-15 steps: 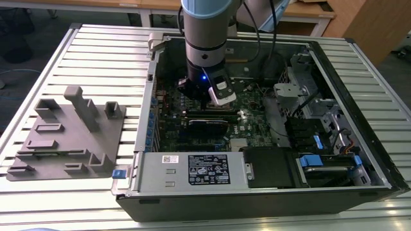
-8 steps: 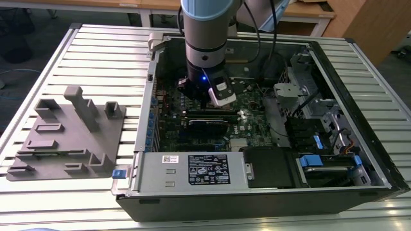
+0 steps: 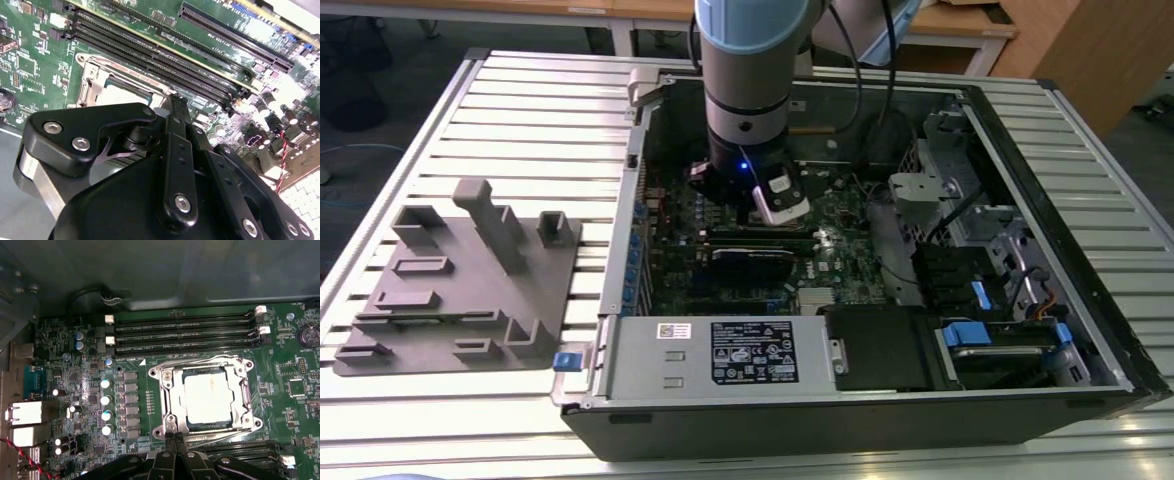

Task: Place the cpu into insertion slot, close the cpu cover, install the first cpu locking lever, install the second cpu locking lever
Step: 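Install the second cpu locking lever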

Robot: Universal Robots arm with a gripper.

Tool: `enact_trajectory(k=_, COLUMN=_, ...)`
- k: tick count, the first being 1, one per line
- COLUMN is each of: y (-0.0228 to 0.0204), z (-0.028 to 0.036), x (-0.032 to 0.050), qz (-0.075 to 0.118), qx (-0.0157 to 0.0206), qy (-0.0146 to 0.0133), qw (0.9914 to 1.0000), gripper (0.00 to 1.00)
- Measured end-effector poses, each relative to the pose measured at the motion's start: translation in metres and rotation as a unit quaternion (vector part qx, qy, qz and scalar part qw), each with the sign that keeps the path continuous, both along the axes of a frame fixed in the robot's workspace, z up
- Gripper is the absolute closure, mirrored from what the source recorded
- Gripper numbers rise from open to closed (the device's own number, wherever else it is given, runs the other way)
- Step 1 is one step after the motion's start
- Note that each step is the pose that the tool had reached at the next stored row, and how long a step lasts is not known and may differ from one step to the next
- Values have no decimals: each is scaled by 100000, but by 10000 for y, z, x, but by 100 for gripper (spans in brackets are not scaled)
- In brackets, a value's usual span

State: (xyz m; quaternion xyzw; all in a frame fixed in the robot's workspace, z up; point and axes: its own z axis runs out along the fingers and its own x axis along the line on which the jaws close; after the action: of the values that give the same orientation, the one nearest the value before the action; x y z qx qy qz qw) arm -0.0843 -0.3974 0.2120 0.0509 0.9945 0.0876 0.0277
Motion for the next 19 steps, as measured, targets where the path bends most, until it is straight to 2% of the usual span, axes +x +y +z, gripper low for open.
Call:
enact_trajectory(k=4, y=-27, z=0, x=-1, qz=0, qx=-6, qy=3, qw=100000, gripper=89)
enact_trajectory(k=13, y=-44, z=0, x=-1, qz=-1, qx=-93, qy=2, qw=100000, gripper=89)
enact_trajectory(k=19, y=-50, z=0, x=-1, qz=-2, qx=-276, qy=2, qw=100000, gripper=89)
